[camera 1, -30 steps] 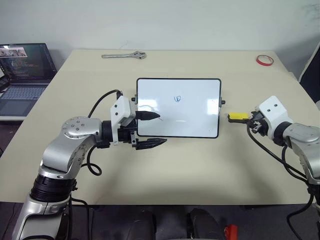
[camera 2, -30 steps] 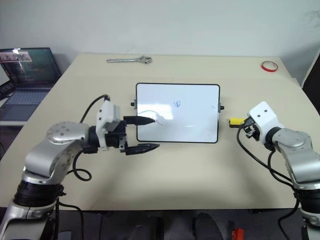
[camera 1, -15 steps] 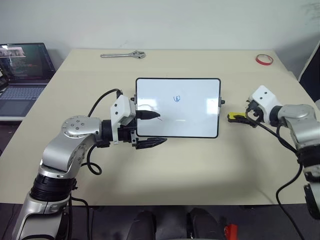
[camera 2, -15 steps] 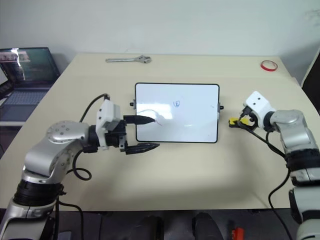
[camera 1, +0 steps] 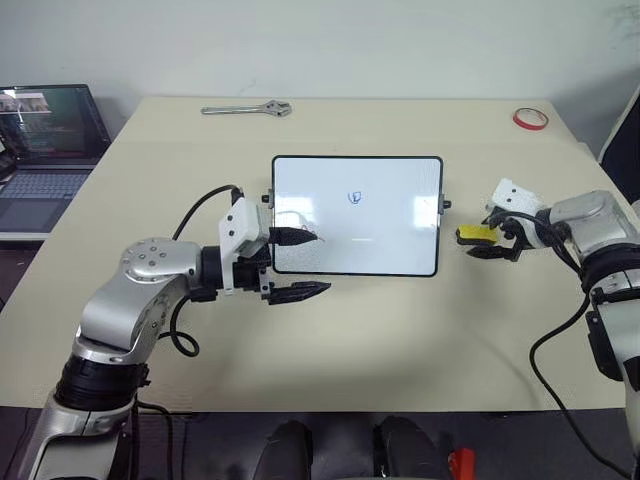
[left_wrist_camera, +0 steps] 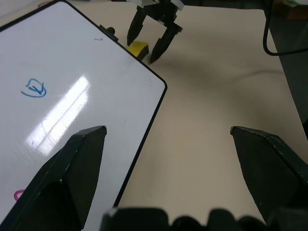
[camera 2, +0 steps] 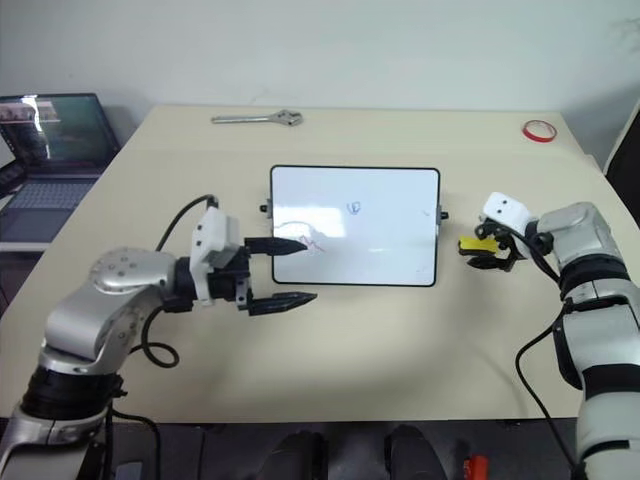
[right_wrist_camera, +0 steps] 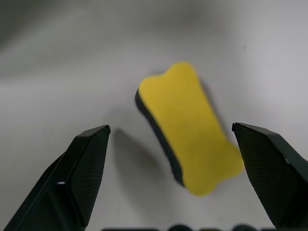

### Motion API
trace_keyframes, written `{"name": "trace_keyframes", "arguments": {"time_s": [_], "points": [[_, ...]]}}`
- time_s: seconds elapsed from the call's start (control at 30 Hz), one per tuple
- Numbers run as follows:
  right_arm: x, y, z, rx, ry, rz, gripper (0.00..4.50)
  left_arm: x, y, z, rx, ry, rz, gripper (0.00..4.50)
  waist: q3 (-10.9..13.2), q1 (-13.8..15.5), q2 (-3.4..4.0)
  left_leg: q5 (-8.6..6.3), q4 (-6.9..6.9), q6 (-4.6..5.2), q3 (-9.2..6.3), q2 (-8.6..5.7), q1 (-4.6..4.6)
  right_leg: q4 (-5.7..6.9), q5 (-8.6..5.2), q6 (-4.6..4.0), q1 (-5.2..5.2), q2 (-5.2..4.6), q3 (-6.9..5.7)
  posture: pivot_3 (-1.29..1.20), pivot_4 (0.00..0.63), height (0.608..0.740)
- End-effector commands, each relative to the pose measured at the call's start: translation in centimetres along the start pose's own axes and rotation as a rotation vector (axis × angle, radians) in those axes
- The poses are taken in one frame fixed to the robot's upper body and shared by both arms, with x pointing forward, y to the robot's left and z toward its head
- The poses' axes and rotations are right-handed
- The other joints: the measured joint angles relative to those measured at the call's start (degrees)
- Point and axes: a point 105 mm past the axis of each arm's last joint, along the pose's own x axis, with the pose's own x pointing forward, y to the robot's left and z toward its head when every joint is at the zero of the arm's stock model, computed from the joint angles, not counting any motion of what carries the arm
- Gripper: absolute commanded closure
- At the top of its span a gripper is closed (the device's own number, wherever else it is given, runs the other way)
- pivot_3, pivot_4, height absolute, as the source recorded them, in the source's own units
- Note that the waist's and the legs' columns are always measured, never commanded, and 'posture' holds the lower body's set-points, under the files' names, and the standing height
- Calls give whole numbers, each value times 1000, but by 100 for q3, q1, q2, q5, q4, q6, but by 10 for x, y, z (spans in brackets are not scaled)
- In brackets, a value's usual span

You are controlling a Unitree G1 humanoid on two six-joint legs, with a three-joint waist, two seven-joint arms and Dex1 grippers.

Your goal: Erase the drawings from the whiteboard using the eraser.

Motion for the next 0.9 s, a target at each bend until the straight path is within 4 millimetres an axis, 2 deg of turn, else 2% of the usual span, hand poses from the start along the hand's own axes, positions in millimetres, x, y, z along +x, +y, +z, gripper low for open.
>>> {"name": "trace_keyframes", "arguments": {"time_s": [0.03, 0.33, 0.43, 0.6, 0.73, 0.83, 0.9], "points": [[1, -7, 10, -45, -12, -47, 54, -7, 1, 13, 64, -31, 16, 0, 0, -9, 0, 2, 1, -4, 0, 1, 1, 1, 0, 0, 1, 0, 0, 0, 150, 740], [8, -6, 13, 18, -50, -68, 54, 1, -24, 27, 77, -92, -184, 0, 0, -33, 0, 7, 7, -12, 2, 2, 8, 12, 3, 1, 8, 1, 2, 0, 150, 740], [7, -5, 13, 36, -60, -54, 54, 13, -37, 35, 101, -109, -322, 0, 0, -31, 0, 7, 8, -12, 3, 1, 9, 16, 3, 1, 8, 2, 0, 0, 150, 740], [10, -5, 16, 59, -76, -71, 54, 39, -30, 40, 159, -96, -346, 0, -1, -75, -1, 8, 12, -13, 9, 0, 11, 17, 3, 1, 12, 11, 2, 0, 150, 740], [13, -6, 19, 81, -91, -86, 54, 51, -29, 40, 180, -91, -359, 0, -1, -159, -1, 8, 11, -13, 10, 2, 12, 21, 3, 1, 11, 11, 2, 0, 150, 740], [14, -6, 22, 111, -116, -87, 653, 51, -29, 39, 181, -85, -366, 0, 0, -177, 0, 8, 11, -14, 9, 2, 12, 22, 3, 1, 9, 11, 6, 0, 150, 740], [15, -6, 25, 130, -131, -88, 1315, 49, -27, 37, 178, -75, -354, 0, 0, -175, 0, 8, 11, -14, 8, 1, 12, 24, 3, 1, 9, 11, 4, 0, 150, 740]]}}
